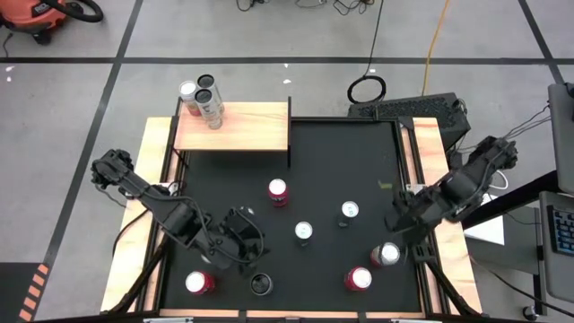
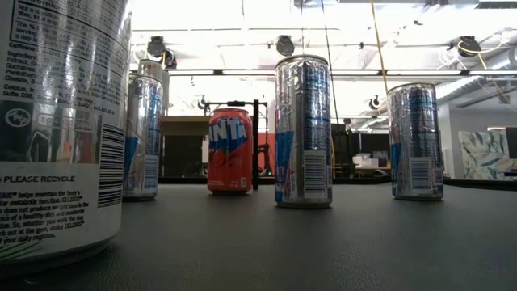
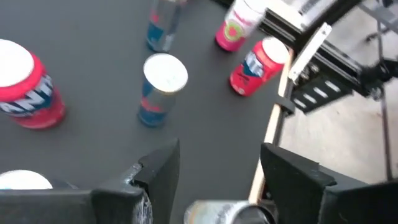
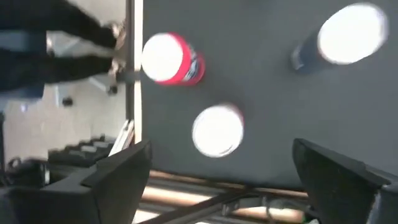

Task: Place canned beverage on shelf
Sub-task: Put the right pink soda can on the shelf aligned with the other pink soda can

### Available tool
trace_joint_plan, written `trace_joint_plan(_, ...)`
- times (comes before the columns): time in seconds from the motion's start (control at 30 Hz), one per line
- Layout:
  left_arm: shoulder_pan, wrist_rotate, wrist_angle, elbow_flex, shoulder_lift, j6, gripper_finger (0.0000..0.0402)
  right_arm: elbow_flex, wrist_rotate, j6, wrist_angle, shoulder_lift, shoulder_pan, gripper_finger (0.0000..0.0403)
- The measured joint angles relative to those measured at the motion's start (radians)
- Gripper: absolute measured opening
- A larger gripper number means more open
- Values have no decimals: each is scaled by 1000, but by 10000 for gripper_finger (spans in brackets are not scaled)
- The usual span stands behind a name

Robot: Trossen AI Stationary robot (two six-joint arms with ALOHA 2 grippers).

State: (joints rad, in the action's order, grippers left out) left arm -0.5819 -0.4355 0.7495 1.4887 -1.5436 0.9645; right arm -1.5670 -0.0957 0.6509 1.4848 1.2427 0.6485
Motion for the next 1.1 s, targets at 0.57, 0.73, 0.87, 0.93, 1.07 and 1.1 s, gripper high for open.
trace_joint_plan(0.57, 2, -44, -8, 0, 1, -1, 228, 436, -11, 55, -342, -33, 93, 385)
trace_joint_plan(0.73, 5, -44, -7, 0, 1, -1, 228, 536, -43, 74, -430, -33, 93, 385)
trace_joint_plan(0.87, 5, -43, -7, 0, 1, -1, 228, 594, -57, 93, -490, -33, 93, 385)
trace_joint_plan(0.93, 5, -43, -7, 0, 1, -1, 228, 620, -64, 99, -517, -33, 93, 385)
trace_joint_plan(1.07, 5, -43, -7, 0, 1, -1, 228, 662, -66, 104, -544, -33, 93, 384)
trace_joint_plan(1.1, 5, -43, -7, 0, 1, -1, 228, 669, -66, 104, -543, -33, 93, 383)
